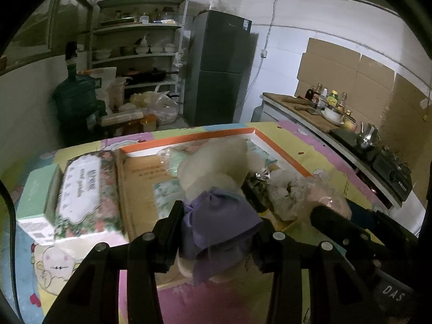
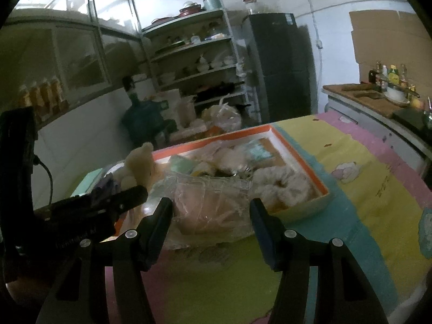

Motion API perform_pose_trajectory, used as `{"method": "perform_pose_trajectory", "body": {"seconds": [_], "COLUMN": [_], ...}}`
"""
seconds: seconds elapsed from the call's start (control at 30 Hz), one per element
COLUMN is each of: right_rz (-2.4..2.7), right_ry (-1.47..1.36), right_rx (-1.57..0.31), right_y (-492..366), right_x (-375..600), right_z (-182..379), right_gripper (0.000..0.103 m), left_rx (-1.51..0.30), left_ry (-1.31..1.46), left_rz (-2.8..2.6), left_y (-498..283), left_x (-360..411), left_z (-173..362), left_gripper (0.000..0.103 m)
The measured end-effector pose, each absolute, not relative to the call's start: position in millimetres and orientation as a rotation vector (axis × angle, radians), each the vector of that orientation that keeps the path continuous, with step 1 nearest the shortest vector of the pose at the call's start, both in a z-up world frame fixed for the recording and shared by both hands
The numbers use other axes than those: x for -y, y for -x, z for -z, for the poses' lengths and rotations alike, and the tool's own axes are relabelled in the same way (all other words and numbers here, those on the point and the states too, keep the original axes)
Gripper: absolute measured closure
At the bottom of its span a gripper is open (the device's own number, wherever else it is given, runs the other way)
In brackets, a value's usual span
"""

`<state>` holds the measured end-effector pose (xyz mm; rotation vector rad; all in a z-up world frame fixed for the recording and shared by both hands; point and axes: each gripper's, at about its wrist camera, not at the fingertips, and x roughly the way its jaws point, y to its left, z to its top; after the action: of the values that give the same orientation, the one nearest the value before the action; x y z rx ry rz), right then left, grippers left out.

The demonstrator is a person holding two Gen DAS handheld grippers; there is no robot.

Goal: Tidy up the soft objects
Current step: 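Carry the teddy bear with the left tool while the right tool carries the clear bag to the box, then open both tools to release the teddy bear and clear bag into the box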

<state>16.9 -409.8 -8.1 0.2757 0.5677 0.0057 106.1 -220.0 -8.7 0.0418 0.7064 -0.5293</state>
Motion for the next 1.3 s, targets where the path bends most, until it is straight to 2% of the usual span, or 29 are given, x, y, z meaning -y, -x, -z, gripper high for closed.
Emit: {"method": "perform_pose_trajectory", "body": {"seconds": [1.3], "right_rz": [0.012], "right_ry": [-0.275], "right_rx": [-0.609], "right_y": [-93.9], "right_x": [475.7], "right_z": [26.4], "right_gripper": [0.042], "left_rx": [-0.719], "left_ry": [-0.103], "left_rz": [0.457], "left_y": [-185.4], "left_x": [297.5], "left_z": [17.8], "left_gripper": [0.059]}}
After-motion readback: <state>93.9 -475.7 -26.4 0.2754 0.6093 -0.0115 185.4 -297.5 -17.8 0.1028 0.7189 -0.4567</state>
